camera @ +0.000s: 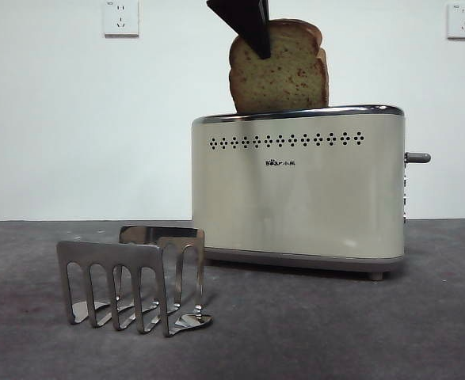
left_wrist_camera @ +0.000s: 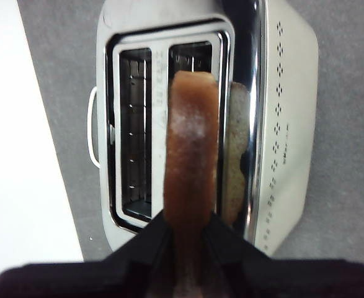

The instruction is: Pick up a slice of bread from the rack,put the bread on the toaster,press the button

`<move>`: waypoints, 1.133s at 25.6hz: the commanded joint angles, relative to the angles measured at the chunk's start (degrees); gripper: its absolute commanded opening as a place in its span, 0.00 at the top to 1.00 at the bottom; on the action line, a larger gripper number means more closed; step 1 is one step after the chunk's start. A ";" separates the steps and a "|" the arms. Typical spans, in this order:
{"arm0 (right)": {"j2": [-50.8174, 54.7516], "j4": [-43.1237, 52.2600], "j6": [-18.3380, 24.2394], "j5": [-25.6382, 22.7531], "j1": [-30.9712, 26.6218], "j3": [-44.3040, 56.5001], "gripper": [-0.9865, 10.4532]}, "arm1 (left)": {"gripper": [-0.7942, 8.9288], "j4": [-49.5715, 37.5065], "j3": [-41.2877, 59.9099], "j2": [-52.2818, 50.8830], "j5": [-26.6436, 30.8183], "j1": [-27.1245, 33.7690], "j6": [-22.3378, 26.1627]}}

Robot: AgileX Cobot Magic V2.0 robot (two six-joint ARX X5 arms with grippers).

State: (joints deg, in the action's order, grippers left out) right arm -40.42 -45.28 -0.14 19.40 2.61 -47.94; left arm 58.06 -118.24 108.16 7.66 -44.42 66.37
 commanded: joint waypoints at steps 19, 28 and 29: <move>-0.72 -0.20 0.52 0.11 0.00 -0.22 0.91 | 0.93 -7.65 -0.07 8.22 1.77 0.59 -0.81; -0.72 -0.15 0.66 0.11 0.00 -0.22 0.91 | 0.93 -8.02 -0.07 8.98 1.18 0.57 -1.64; -0.72 -0.17 0.63 0.11 0.00 -0.22 0.91 | 0.92 -8.02 -0.07 8.98 1.40 0.57 -1.68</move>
State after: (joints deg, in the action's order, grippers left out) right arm -41.17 -45.54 -0.08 19.40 2.61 -47.97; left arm 50.33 -118.74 116.60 9.10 -43.92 65.30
